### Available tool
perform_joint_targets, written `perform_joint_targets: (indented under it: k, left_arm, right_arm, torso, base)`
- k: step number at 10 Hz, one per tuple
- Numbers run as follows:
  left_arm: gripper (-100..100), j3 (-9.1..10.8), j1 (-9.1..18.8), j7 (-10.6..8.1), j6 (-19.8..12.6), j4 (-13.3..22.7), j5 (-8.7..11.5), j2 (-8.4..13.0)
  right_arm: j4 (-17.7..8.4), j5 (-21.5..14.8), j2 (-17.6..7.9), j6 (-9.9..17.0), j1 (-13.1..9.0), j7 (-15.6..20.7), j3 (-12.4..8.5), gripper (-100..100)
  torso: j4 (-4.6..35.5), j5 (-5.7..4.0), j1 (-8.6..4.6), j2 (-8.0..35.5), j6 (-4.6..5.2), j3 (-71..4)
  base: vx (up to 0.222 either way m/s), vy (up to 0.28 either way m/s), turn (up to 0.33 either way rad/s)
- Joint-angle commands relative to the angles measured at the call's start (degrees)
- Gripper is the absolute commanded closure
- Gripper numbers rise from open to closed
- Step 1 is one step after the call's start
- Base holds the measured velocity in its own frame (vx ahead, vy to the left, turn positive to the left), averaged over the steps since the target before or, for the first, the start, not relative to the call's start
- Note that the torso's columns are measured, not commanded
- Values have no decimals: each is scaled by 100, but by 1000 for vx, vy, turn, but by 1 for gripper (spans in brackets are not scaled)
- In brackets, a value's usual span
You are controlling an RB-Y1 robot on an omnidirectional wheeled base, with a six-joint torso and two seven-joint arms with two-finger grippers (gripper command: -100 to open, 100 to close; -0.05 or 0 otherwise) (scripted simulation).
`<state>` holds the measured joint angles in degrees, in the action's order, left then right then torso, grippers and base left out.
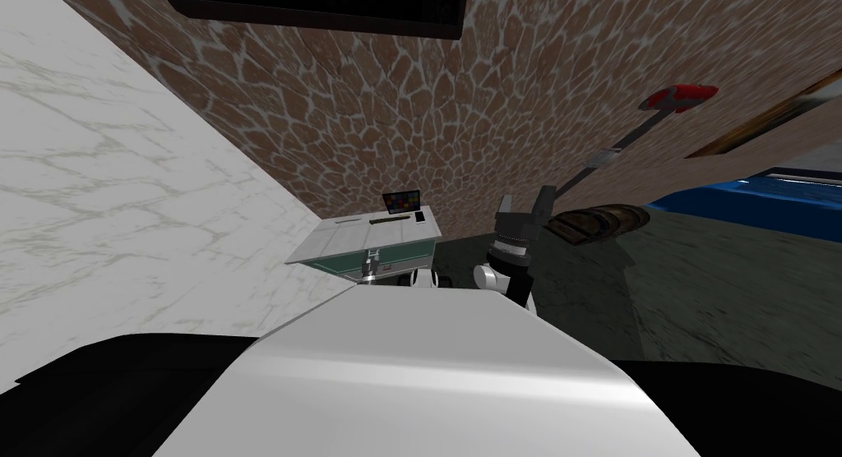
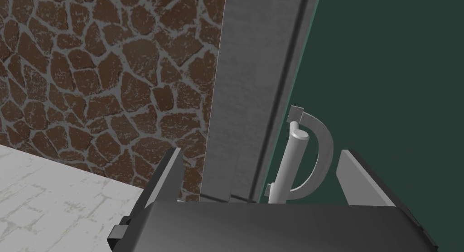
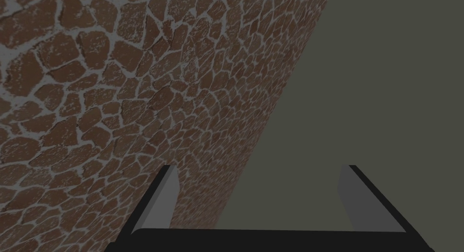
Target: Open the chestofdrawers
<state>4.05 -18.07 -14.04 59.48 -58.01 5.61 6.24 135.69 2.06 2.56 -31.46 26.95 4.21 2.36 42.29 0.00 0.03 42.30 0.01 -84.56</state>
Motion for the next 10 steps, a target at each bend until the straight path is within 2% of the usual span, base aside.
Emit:
perform_joint_targets:
  k: [1, 2, 3, 9, 10]
  left_arm:
    - [100, -48, -91, 52, 266, 163, -38, -99]
    - [100, -62, -111, 69, 352, 226, -49, -129]
    - [100, -67, -89, 64, 250, 200, -49, -119]
    - [100, -45, -320, -124, -14, -346, -19, 85]
    - [100, -84, -388, -99, -77, -316, -38, 40]
  right_arm:
    - [0, 0, 0, 0, 0, 0, 0, 0]
    - [0, 0, 0, 0, 0, 0, 0, 0]
    - [0, 0, 0, 0, 0, 0, 0, 0]
    - [0, 0, 0, 0, -1, 0, 0, 0]
    - [0, 0, 1, 0, -1, 0, 0, 0]
  torso:
    - [1, 2, 4, 8, -1, 4]
    - [21, -19, -4, 26, -10, 7]
    - [15, -15, -4, 24, -13, 10]
    - [34, -38, -23, 33, -13, 6]
    - [40, -48, -37, 39, -14, 8]
  base:
    - [-32, 24, -18]
    - [-22, 27, -4]
    - [-9, 6, -7]
    - [-110, -57, 15]
    - [-48, -30, 10]
